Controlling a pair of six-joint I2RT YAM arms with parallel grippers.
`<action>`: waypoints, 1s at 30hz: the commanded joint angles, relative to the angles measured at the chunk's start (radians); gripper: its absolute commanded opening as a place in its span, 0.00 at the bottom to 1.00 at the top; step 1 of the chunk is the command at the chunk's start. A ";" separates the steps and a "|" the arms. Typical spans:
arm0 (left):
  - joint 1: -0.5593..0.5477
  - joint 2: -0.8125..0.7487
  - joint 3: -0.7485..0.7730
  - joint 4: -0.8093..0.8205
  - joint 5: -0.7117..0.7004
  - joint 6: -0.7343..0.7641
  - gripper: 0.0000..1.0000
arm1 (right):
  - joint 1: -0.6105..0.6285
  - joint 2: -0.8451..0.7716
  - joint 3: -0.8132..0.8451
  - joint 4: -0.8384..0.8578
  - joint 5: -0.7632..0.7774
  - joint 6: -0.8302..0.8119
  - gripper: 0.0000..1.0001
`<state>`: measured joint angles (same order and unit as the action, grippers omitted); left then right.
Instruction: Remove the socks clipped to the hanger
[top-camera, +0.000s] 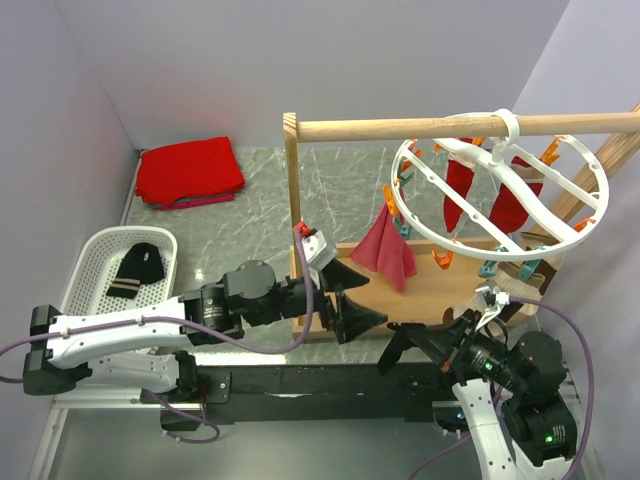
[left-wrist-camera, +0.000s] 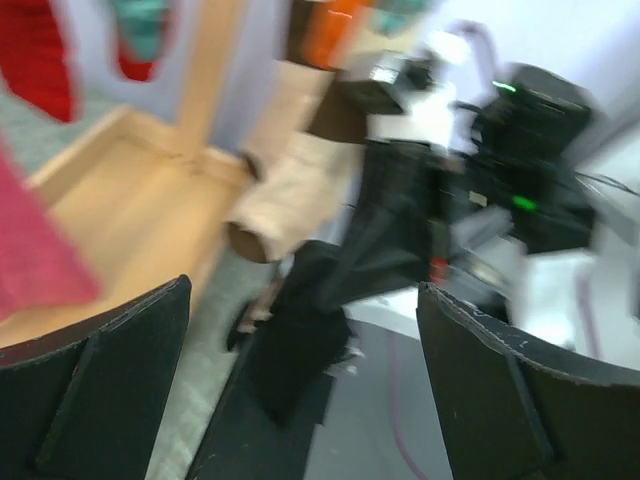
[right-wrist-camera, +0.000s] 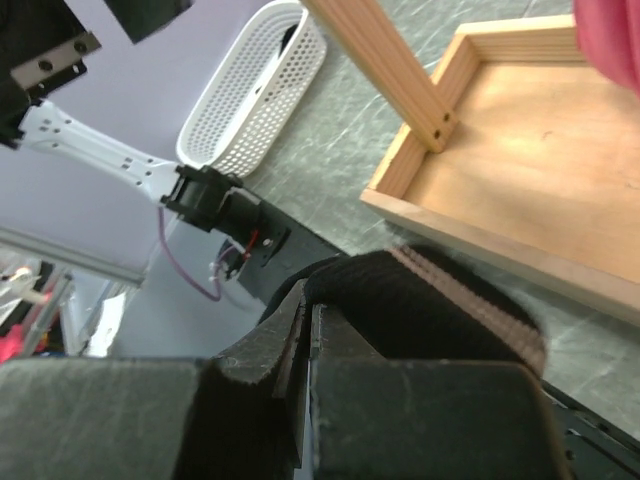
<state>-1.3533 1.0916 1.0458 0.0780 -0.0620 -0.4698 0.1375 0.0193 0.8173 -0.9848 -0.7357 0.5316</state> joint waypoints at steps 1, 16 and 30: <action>0.000 -0.010 -0.090 0.149 0.254 0.025 0.99 | -0.003 0.013 -0.003 0.078 -0.056 0.031 0.00; -0.009 0.261 -0.119 0.324 0.306 -0.150 0.90 | -0.003 0.001 0.017 0.077 -0.064 0.064 0.00; -0.009 0.177 -0.185 0.289 0.241 -0.185 0.01 | -0.003 0.001 0.023 0.049 -0.042 0.036 0.36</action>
<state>-1.3582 1.3499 0.8864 0.3317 0.1932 -0.6468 0.1375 0.0193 0.8169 -0.9512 -0.7784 0.5838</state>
